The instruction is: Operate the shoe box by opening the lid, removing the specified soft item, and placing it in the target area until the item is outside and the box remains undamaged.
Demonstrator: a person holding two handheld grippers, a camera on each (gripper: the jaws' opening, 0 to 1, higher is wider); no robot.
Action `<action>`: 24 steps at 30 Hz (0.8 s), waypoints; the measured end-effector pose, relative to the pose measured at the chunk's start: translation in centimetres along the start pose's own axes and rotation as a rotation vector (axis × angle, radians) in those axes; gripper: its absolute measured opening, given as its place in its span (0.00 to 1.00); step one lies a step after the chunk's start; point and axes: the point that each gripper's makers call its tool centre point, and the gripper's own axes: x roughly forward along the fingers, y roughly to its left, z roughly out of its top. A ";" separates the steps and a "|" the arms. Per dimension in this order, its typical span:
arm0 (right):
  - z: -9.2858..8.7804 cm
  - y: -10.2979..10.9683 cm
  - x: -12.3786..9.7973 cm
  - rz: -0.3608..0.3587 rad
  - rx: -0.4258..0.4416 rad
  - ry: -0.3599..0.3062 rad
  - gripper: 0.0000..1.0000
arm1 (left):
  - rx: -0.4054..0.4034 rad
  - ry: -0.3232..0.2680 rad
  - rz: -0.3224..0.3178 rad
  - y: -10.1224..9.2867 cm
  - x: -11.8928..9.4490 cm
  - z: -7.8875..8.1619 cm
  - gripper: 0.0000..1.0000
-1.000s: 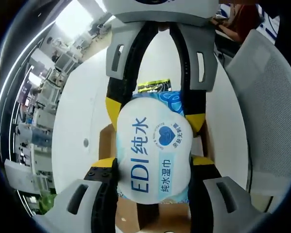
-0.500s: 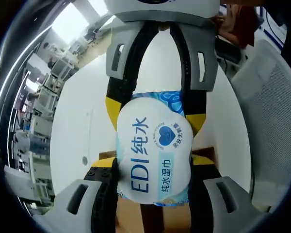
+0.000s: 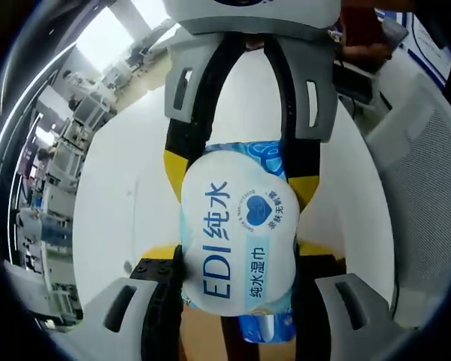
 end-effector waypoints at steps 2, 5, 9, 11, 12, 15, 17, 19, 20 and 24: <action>-0.5 -0.2 -0.1 0.001 0.003 0.003 0.46 | -0.001 -0.004 -0.004 0.1 0.4 0.3 0.58; -1.1 -0.5 -0.3 0.005 0.007 0.009 0.46 | -0.002 -0.008 -0.012 0.4 1.3 0.6 0.58; -2.2 -0.9 -0.4 0.006 0.008 0.025 0.46 | -0.003 -0.015 -0.017 0.5 2.2 1.1 0.58; -2.7 -0.9 -0.4 0.008 0.009 0.034 0.46 | -0.006 -0.023 -0.019 0.4 2.8 1.3 0.58; -3.0 -0.9 -0.4 0.010 0.009 0.038 0.46 | -0.007 -0.024 -0.021 0.4 3.0 1.4 0.58; -3.7 -0.9 -0.3 0.013 0.009 0.051 0.46 | -0.011 -0.034 -0.028 0.3 4.0 1.5 0.58; -4.2 -0.9 -0.2 0.017 0.007 0.058 0.46 | -0.014 -0.037 -0.031 0.2 4.6 1.5 0.58; -4.7 -0.8 0.0 0.024 0.009 0.061 0.46 | -0.019 -0.040 -0.036 0.0 4.9 1.5 0.58; -5.0 -0.8 0.2 0.028 0.009 0.062 0.46 | -0.023 -0.040 -0.039 -0.1 5.3 1.4 0.58; -5.7 -0.7 0.9 0.042 0.005 0.065 0.46 | -0.038 -0.035 -0.042 -0.4 6.3 0.9 0.58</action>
